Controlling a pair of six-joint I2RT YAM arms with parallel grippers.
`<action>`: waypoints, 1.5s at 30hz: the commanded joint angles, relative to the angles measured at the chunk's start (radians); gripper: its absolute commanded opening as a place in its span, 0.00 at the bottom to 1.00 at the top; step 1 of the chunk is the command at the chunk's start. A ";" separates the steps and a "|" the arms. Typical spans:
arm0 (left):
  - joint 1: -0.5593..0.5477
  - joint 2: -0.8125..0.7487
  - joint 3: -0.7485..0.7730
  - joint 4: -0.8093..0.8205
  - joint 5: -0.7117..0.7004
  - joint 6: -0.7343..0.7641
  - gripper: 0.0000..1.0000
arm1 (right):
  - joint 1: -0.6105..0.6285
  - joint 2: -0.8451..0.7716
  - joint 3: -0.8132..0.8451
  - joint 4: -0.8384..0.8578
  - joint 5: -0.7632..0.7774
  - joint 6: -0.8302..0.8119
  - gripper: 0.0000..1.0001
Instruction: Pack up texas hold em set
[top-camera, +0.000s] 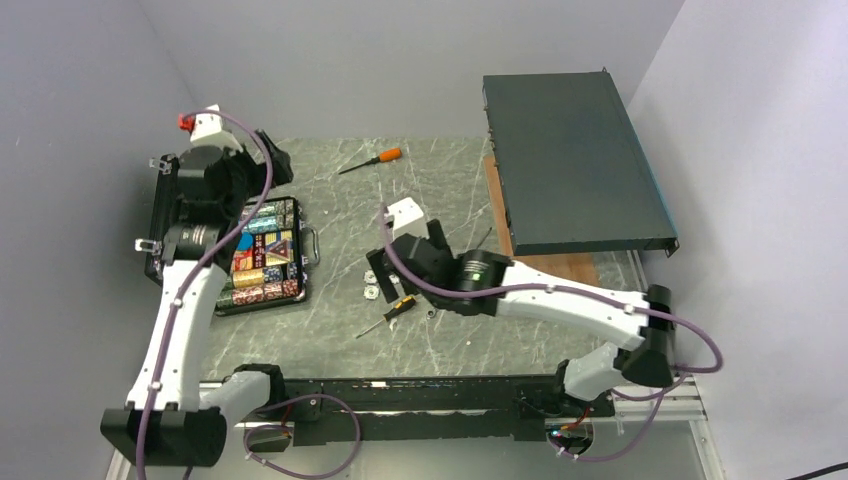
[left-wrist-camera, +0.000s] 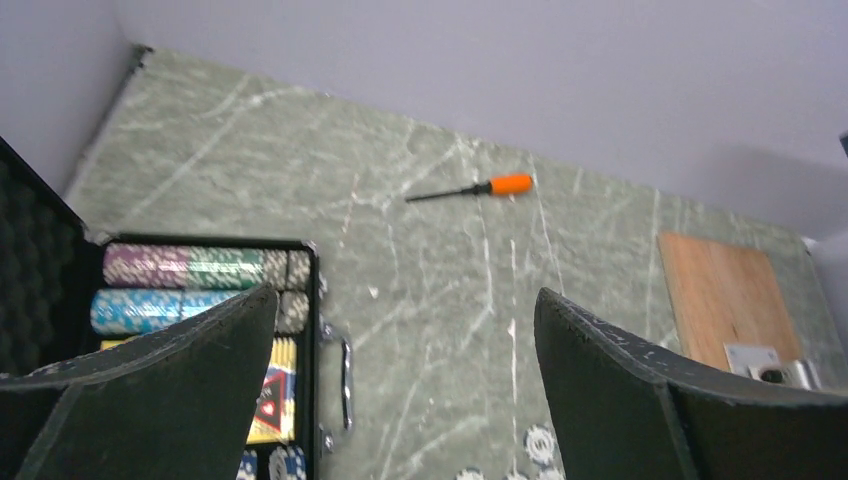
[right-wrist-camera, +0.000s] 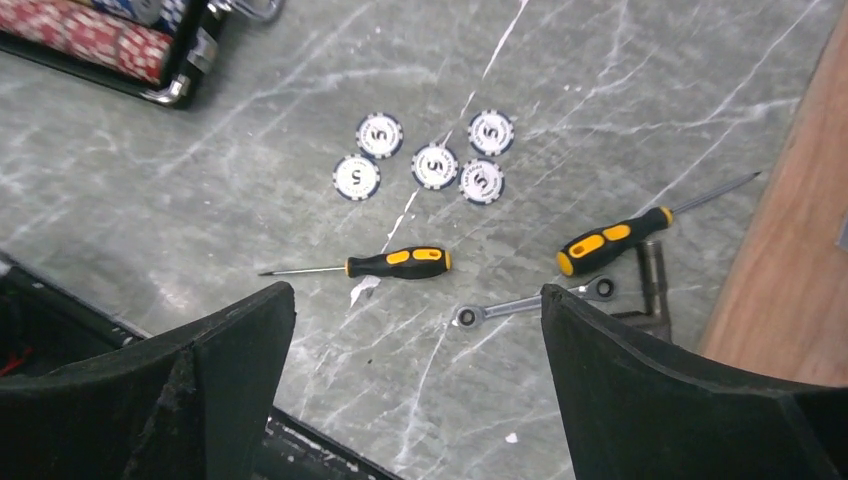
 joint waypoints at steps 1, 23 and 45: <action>0.002 0.117 0.128 -0.046 -0.109 0.080 0.99 | -0.003 0.092 -0.057 0.170 -0.013 0.041 0.93; 0.157 0.304 0.102 -0.010 0.347 0.001 0.99 | -0.337 0.473 -0.076 0.214 -0.399 -0.097 0.60; 0.226 0.374 0.114 0.012 0.496 -0.053 0.99 | -0.356 0.609 0.041 0.180 -0.382 -0.116 0.49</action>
